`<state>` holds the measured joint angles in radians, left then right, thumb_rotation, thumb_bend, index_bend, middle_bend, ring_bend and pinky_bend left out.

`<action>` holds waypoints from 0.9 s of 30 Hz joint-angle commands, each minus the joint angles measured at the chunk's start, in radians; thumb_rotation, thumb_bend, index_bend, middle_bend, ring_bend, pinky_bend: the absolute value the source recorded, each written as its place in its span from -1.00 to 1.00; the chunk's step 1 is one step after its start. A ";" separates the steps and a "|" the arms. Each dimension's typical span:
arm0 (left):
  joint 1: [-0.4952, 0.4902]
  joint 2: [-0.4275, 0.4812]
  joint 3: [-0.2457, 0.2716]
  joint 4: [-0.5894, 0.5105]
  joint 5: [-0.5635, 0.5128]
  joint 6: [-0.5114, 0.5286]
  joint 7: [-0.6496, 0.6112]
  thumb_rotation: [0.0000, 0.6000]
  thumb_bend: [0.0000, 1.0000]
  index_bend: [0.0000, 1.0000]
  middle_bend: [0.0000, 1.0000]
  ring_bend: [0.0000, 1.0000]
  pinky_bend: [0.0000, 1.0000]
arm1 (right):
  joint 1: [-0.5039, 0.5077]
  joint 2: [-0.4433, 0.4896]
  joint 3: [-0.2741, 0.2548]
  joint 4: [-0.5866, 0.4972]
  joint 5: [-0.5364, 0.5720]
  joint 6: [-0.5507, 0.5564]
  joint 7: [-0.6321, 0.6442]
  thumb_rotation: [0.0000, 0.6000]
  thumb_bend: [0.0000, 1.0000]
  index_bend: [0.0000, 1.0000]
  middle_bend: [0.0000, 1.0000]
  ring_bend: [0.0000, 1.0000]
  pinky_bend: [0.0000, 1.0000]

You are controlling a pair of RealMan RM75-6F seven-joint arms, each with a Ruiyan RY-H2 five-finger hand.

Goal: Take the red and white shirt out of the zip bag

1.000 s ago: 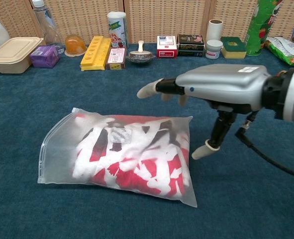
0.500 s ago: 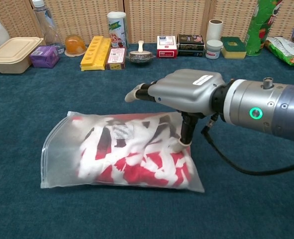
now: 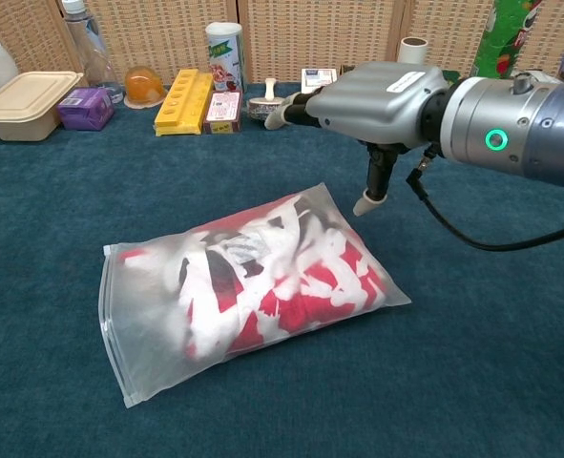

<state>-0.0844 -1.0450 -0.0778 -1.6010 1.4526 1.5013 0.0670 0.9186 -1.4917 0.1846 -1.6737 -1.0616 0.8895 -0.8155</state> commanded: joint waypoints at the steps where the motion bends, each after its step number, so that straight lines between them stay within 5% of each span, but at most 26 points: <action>1: -0.003 0.002 0.001 -0.003 0.005 -0.002 0.000 1.00 -0.61 0.03 -0.08 -0.27 -0.38 | 0.044 0.092 0.001 -0.142 0.137 -0.079 -0.008 1.00 -1.00 -1.00 -0.89 -0.72 -0.68; 14: 0.002 0.015 0.010 0.012 0.024 0.005 -0.039 1.00 -0.61 0.03 -0.08 -0.27 -0.39 | 0.212 0.047 -0.071 -0.265 0.440 -0.010 -0.144 1.00 -1.00 -1.00 -0.91 -0.75 -0.71; 27: 0.021 0.008 0.027 0.084 0.031 0.013 -0.119 1.00 -0.61 0.03 -0.08 -0.27 -0.39 | 0.312 -0.103 -0.120 -0.179 0.587 0.114 -0.233 1.00 -1.00 -1.00 -0.91 -0.76 -0.72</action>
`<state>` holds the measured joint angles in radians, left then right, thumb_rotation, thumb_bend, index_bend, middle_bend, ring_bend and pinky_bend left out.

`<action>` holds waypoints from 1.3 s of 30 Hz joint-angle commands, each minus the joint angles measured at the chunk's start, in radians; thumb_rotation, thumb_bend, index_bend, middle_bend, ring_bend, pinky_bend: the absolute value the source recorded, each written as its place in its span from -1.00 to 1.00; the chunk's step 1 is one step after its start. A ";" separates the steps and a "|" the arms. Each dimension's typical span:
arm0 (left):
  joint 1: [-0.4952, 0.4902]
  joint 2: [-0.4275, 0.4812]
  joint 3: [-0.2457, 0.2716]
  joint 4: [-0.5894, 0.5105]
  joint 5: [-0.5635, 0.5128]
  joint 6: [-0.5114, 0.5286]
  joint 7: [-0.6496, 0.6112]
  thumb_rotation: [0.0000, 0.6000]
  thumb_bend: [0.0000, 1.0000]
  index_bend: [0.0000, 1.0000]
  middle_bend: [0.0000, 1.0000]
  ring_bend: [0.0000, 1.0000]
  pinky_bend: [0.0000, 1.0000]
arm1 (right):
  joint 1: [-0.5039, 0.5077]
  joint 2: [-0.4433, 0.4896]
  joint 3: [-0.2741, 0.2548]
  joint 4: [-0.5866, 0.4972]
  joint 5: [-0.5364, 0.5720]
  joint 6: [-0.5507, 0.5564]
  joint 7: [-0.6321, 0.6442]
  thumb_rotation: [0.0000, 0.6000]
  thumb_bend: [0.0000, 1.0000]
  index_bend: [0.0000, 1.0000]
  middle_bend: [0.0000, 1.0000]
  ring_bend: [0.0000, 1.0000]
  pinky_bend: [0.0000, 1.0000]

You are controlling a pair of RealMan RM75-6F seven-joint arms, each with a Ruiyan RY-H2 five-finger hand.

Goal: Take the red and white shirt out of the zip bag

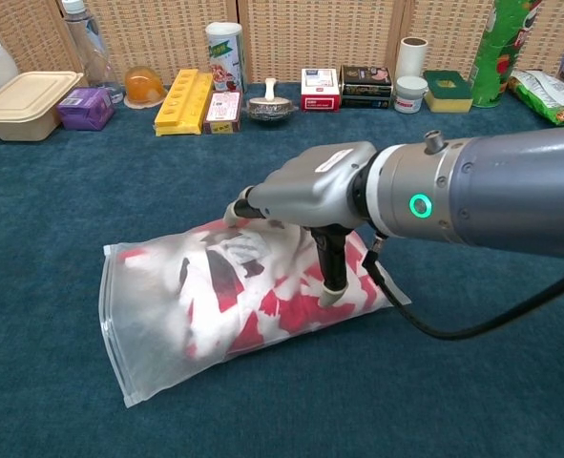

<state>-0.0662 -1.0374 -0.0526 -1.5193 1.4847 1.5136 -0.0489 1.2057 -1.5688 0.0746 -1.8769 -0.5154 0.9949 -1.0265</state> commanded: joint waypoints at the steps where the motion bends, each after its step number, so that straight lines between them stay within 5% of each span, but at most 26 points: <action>1: 0.004 0.001 0.004 0.003 -0.002 -0.001 -0.004 1.00 -0.61 0.03 -0.08 -0.27 -0.39 | 0.033 -0.033 -0.012 0.031 0.054 0.010 -0.030 1.00 -1.00 -1.00 -0.91 -0.77 -0.72; 9: 0.011 0.003 0.007 0.000 -0.008 -0.002 -0.004 1.00 -0.61 0.03 -0.08 -0.27 -0.40 | 0.087 -0.099 -0.029 0.099 0.118 0.019 -0.080 1.00 -0.97 -0.96 -0.76 -0.60 -0.62; 15: 0.014 0.007 0.009 -0.007 -0.008 -0.002 0.002 1.00 -0.61 0.03 -0.08 -0.27 -0.40 | 0.043 -0.151 -0.028 0.181 -0.070 0.027 0.036 1.00 -0.76 -0.02 0.04 0.32 0.24; 21: 0.008 0.009 0.011 -0.017 -0.010 -0.018 0.007 1.00 -0.61 0.03 -0.08 -0.27 -0.40 | -0.017 -0.131 -0.029 0.212 -0.217 0.005 0.180 1.00 -0.71 0.42 0.47 0.79 0.70; 27: -0.015 0.025 0.007 -0.039 -0.005 -0.050 0.013 1.00 -0.61 0.03 -0.08 -0.27 -0.40 | -0.070 -0.045 -0.007 0.185 -0.277 -0.039 0.328 1.00 -0.70 0.60 0.63 0.98 0.91; 39: -0.141 0.082 -0.011 -0.135 0.073 -0.175 0.028 1.00 -0.61 0.03 -0.08 -0.20 -0.26 | -0.172 0.180 0.038 0.036 -0.411 -0.146 0.646 1.00 -0.70 0.63 0.65 1.00 0.96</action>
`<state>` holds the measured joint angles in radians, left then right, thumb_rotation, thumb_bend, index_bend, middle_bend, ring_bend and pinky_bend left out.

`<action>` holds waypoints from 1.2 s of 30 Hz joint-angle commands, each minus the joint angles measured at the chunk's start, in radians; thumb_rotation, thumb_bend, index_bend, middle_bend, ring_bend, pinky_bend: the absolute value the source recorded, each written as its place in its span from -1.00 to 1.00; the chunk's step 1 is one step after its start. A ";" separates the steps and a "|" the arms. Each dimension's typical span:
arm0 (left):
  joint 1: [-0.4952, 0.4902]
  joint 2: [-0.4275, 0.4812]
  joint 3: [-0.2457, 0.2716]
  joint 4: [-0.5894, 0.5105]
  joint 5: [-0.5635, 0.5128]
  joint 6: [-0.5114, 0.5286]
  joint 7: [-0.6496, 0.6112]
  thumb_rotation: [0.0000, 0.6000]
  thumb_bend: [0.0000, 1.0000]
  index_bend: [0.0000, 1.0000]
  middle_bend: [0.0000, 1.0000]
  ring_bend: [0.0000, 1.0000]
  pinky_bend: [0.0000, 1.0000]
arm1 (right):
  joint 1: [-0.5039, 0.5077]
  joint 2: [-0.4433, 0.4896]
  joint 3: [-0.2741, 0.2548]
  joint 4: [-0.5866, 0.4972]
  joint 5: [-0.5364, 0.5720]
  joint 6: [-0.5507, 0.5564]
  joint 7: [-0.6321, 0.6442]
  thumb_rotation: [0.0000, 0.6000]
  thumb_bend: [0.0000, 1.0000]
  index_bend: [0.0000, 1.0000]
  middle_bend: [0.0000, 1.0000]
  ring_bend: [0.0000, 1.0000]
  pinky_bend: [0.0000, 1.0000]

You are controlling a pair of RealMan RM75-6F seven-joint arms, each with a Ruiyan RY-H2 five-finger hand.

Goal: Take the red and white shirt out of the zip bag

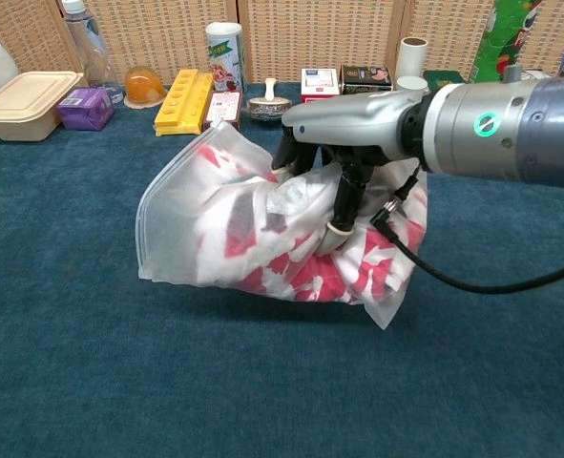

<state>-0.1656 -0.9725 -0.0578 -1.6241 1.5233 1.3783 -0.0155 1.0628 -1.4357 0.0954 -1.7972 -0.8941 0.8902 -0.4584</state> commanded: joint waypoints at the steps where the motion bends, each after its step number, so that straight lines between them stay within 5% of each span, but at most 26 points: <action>1: -0.055 0.023 -0.008 -0.037 0.040 -0.055 -0.010 1.00 -0.61 0.03 -0.07 -0.19 -0.26 | -0.033 0.058 0.020 -0.050 -0.040 -0.052 0.095 1.00 -0.70 0.63 0.65 1.00 0.97; 7: -0.189 0.063 -0.023 -0.099 0.116 -0.193 -0.023 1.00 -0.61 0.03 0.17 0.01 -0.15 | -0.060 0.103 0.023 -0.069 -0.120 -0.091 0.186 1.00 -0.70 0.63 0.65 1.00 0.97; 18: -0.374 0.050 -0.039 -0.158 0.156 -0.389 -0.145 1.00 -0.66 0.03 0.88 0.68 0.64 | -0.066 0.122 0.047 -0.060 -0.165 -0.155 0.300 1.00 -0.70 0.63 0.66 1.00 1.00; 29: -0.539 0.015 -0.039 -0.164 0.189 -0.545 -0.211 1.00 -0.62 0.03 1.00 0.86 0.79 | -0.070 0.141 0.062 -0.045 -0.212 -0.206 0.389 1.00 -0.70 0.63 0.66 1.00 1.00; 36: -0.581 -0.043 -0.044 -0.155 0.179 -0.553 -0.167 1.00 -0.54 0.03 1.00 0.87 0.79 | -0.078 0.154 0.065 -0.042 -0.250 -0.225 0.439 1.00 -0.70 0.63 0.66 1.00 1.00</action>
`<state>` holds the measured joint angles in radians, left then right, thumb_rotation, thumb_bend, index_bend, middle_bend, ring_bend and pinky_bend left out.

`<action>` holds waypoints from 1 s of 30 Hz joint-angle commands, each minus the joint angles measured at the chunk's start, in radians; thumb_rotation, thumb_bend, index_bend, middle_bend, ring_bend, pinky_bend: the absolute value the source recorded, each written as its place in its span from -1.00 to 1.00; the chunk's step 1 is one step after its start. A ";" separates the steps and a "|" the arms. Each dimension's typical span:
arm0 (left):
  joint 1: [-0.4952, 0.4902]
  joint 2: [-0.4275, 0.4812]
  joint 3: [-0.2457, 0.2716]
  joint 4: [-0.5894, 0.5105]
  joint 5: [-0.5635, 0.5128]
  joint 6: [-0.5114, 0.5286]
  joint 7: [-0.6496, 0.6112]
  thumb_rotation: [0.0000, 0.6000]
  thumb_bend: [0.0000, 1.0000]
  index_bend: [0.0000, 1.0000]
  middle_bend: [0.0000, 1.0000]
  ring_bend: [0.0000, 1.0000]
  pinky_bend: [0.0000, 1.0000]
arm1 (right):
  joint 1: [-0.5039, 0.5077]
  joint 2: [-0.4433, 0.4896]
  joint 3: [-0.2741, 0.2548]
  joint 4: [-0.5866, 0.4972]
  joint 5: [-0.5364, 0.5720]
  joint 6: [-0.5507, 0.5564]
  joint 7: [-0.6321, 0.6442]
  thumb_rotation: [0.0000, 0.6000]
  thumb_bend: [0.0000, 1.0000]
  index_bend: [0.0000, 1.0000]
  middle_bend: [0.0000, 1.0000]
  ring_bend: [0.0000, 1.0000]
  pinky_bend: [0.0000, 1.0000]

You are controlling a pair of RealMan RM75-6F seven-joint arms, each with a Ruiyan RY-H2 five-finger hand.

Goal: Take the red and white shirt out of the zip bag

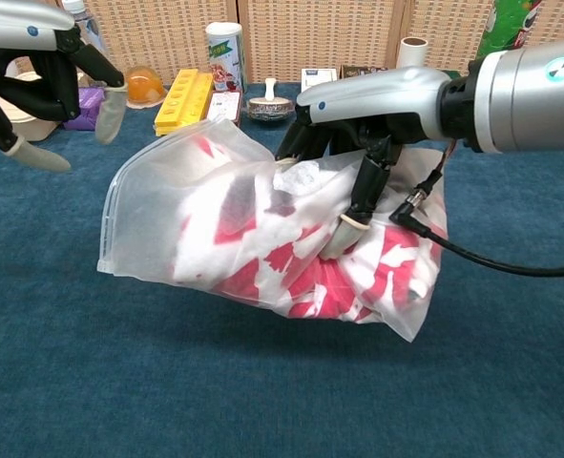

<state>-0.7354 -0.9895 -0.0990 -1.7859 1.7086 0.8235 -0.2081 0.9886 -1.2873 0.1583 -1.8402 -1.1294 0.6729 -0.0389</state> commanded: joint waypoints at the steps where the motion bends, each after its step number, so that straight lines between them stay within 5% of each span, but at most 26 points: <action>1: -0.012 -0.038 -0.004 0.010 -0.012 0.008 0.037 1.00 -0.54 0.03 1.00 0.87 0.79 | -0.006 0.007 0.003 0.002 -0.021 -0.010 0.028 1.00 -0.70 0.63 0.66 1.00 1.00; 17: -0.016 -0.140 -0.033 0.027 -0.179 0.034 0.139 1.00 -0.75 0.03 1.00 0.87 0.79 | -0.029 0.030 0.000 0.017 -0.127 -0.026 0.132 1.00 -0.70 0.63 0.66 1.00 1.00; 19: -0.022 -0.158 -0.042 0.028 -0.215 0.027 0.124 0.83 -0.75 0.03 1.00 0.87 0.79 | -0.030 0.032 -0.003 0.019 -0.136 -0.030 0.137 1.00 -0.70 0.63 0.66 1.00 1.00; 26: -0.038 -0.158 -0.048 0.019 -0.264 0.006 0.103 -0.23 -0.81 0.03 1.00 0.87 0.79 | -0.032 0.034 -0.003 0.023 -0.148 -0.029 0.151 1.00 -0.70 0.63 0.66 1.00 1.00; 30: -0.045 -0.152 -0.043 0.010 -0.282 -0.011 0.100 -0.28 -0.80 0.03 1.00 0.87 0.79 | -0.036 0.036 0.000 0.025 -0.154 -0.025 0.167 1.00 -0.70 0.63 0.66 1.00 1.00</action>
<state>-0.7784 -1.1430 -0.1436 -1.7744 1.4296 0.8157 -0.1082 0.9536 -1.2521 0.1571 -1.8163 -1.2827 0.6476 0.1258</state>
